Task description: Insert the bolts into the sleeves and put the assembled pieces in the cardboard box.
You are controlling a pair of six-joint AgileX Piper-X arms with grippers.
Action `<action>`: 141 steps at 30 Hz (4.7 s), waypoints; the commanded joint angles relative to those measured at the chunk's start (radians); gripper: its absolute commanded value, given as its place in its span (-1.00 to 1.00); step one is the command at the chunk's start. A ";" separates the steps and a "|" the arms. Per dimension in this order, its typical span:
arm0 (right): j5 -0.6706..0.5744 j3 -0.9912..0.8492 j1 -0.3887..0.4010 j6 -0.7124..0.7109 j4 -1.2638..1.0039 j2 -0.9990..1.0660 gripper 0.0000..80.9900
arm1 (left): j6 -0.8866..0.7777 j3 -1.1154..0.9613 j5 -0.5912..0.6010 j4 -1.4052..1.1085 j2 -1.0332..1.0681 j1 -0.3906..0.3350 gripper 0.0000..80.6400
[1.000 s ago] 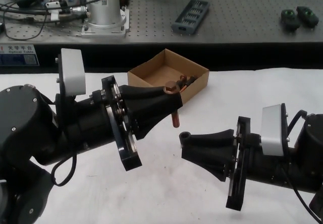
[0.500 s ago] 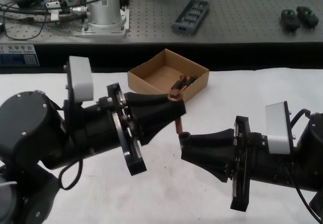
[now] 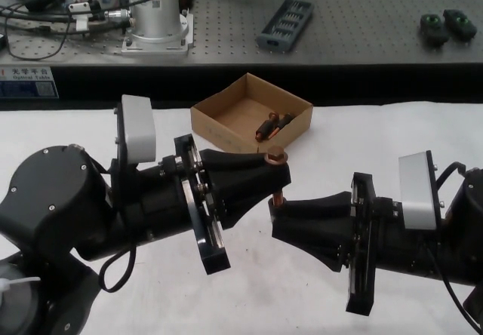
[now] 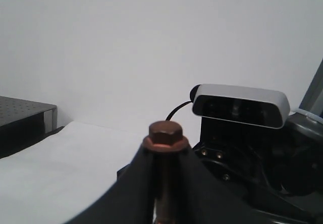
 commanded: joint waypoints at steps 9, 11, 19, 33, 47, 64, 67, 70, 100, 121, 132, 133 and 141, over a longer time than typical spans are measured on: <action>-0.006 -0.006 -0.006 0.044 -0.087 -0.001 -0.85 | 0.079 -0.009 -0.001 0.112 0.001 -0.010 -0.98; -0.022 -0.006 -0.006 0.062 -0.118 -0.001 -0.85 | 0.099 -0.009 -0.011 0.150 0.001 -0.010 -0.98; -0.031 -0.004 -0.006 0.072 -0.139 -0.001 -0.85 | 0.165 -0.009 -0.011 0.223 0.001 -0.010 -0.98; -0.052 -0.004 -0.006 0.028 -0.139 -0.001 -0.85 | 0.174 -0.009 -0.089 0.279 0.001 -0.002 -0.98; -0.050 -0.004 -0.011 -0.053 -0.119 -0.001 -0.85 | 0.088 -0.043 -0.010 0.284 0.001 -0.002 -0.98; -0.050 -0.004 -0.011 -0.053 -0.113 -0.001 -0.85 | 0.129 -0.043 -0.063 0.340 0.001 -0.002 -0.99; -0.050 -0.004 -0.011 -0.051 -0.113 -0.001 -0.85 | 0.129 -0.043 -0.067 0.340 0.001 -0.002 -0.99; -0.047 -0.004 -0.011 -0.046 -0.113 -0.001 -0.85 | 0.116 -0.043 -0.112 0.340 0.001 -0.002 -0.91; -0.043 -0.004 -0.034 -0.072 -0.034 -0.001 -0.85 | 0.007 -0.041 0.216 0.235 -0.187 -0.002 0.51; 0.122 0.086 -0.151 0.094 -0.009 -0.275 -0.85 | 0.153 0.148 -0.075 0.496 -0.458 0.042 -0.93; 0.310 -0.145 -0.151 0.023 0.792 -0.523 -0.85 | 0.150 0.342 -0.403 0.614 -0.619 0.046 -0.93; 0.321 -0.191 -0.151 0.009 0.866 -0.520 -0.85 | 0.161 0.342 -0.403 0.667 -0.623 0.046 -0.93; 0.429 -0.531 -0.147 -0.069 1.205 -0.424 -0.85 | 0.208 0.340 -0.403 0.765 -0.623 0.046 -0.93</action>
